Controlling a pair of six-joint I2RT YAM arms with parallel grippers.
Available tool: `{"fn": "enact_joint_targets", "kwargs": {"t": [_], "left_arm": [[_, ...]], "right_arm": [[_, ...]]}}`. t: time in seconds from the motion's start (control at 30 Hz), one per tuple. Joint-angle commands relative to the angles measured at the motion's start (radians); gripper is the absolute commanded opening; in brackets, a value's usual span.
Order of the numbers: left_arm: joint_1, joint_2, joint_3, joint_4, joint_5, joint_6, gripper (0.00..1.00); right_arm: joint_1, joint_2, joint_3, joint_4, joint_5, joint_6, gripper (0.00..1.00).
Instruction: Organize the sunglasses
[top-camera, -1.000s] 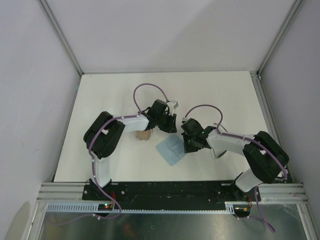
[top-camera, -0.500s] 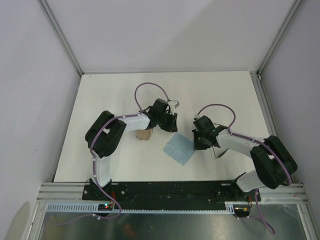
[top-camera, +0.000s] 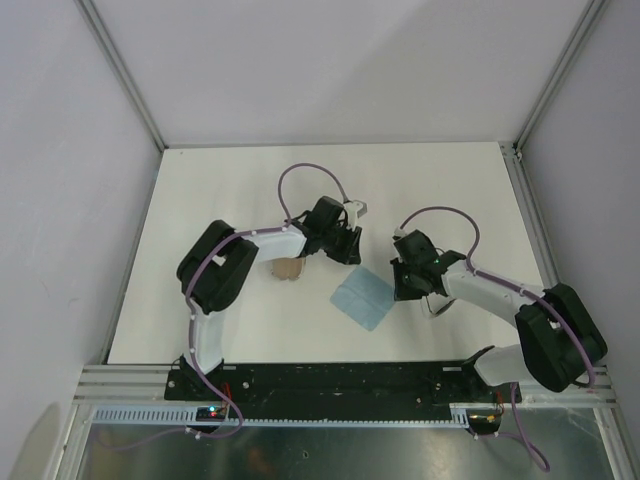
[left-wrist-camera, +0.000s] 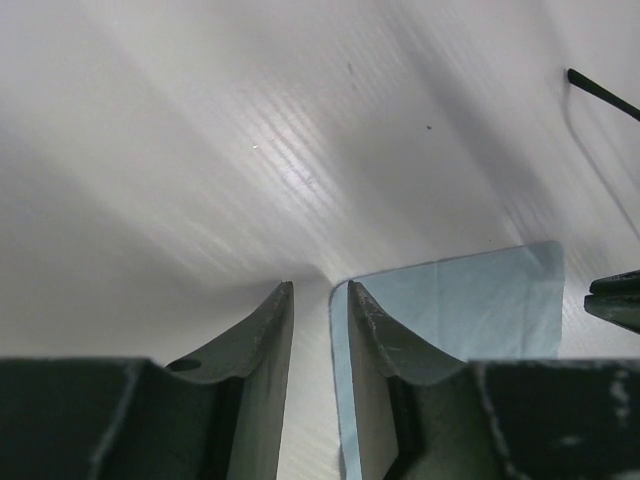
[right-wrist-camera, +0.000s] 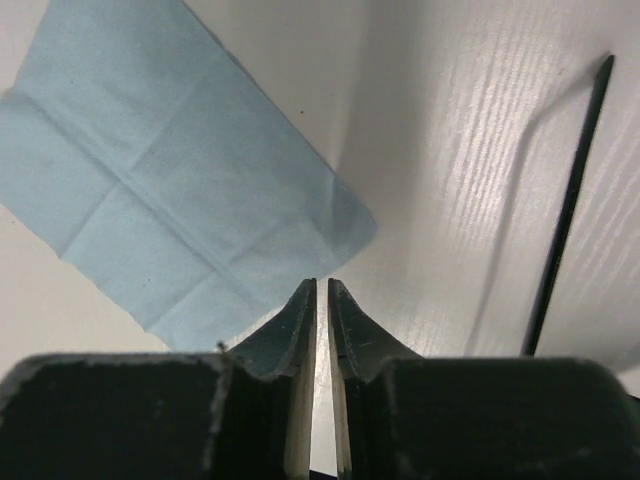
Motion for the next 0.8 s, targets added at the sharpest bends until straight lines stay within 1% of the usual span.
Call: {"fn": "enact_joint_targets", "kwargs": {"t": [0.0,0.23,0.33,0.57,0.67,0.77], "left_arm": [[-0.032,0.055,0.024,-0.074,0.006,0.047,0.35],[-0.048,0.086,0.047,-0.101,0.02,0.058,0.31],[-0.059,0.085,0.049,-0.128,-0.006,0.07,0.29],[-0.06,0.071,0.039,-0.161,-0.123,0.067,0.29],[-0.049,0.067,0.036,-0.161,-0.137,0.057,0.29],[-0.038,0.064,0.032,-0.161,-0.135,0.051,0.29]], "right_arm": [[-0.022,-0.044,0.034,-0.032,0.029,-0.02,0.14],[-0.044,-0.061,0.032,-0.049,0.057,-0.025,0.15],[-0.05,-0.063,0.033,-0.052,0.061,-0.023,0.16],[-0.052,-0.028,0.033,-0.039,0.078,-0.021,0.27],[-0.049,-0.001,0.033,-0.016,0.084,-0.02,0.32],[-0.043,0.027,0.034,0.018,0.082,-0.019,0.33]]}}
